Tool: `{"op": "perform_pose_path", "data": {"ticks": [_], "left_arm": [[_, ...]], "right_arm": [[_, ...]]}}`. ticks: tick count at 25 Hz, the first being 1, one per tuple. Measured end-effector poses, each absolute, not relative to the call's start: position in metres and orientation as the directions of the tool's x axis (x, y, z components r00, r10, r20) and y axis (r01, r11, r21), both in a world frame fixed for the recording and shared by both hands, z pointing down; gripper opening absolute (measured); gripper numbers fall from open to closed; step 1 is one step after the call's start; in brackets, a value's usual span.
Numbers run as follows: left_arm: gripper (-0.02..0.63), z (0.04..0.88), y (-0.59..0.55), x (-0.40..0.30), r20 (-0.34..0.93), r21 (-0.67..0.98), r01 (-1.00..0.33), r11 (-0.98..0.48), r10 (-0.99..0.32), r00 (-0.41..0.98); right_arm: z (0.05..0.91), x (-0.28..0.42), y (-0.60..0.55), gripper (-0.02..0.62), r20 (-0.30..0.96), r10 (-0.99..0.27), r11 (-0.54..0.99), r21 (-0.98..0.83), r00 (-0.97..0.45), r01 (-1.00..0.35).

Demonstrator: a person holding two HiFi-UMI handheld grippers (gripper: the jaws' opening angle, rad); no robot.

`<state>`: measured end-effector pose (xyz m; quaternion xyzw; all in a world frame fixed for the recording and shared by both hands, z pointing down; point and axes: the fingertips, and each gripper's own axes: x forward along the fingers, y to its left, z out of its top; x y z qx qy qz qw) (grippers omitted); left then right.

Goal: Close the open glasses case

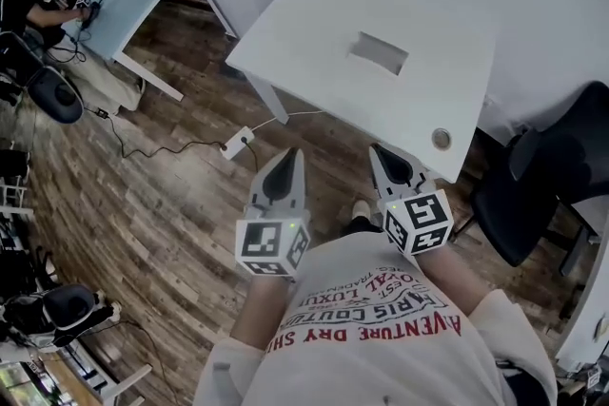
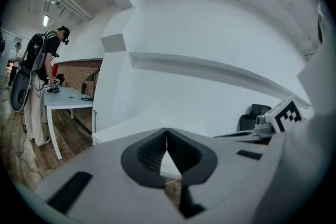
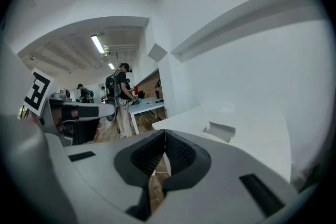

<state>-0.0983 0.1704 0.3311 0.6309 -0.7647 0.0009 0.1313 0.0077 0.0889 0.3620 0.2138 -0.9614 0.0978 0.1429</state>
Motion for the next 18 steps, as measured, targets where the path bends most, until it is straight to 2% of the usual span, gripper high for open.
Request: {"op": "perform_pose_path", "data": {"ticks": [7, 13, 18], "left_arm": [[0.008, 0.334, 0.065, -0.104, 0.208, 0.159, -0.972, 0.173, -0.968, -0.138], [0.008, 0.35, 0.01, -0.103, 0.259, 0.177, -0.976, 0.124, -0.963, -0.075], [0.008, 0.369, -0.036, -0.128, 0.289, 0.214, -0.975, 0.061, -0.957, 0.003]], "right_arm": [[0.363, -0.005, -0.008, 0.012, 0.321, -0.374, 0.892, -0.132, -0.87, -0.433], [0.378, -0.001, -0.057, 0.012, 0.368, -0.405, 0.86, -0.158, -0.837, -0.485], [0.39, -0.019, -0.088, 0.012, 0.402, -0.452, 0.825, -0.151, -0.796, -0.545]]}}
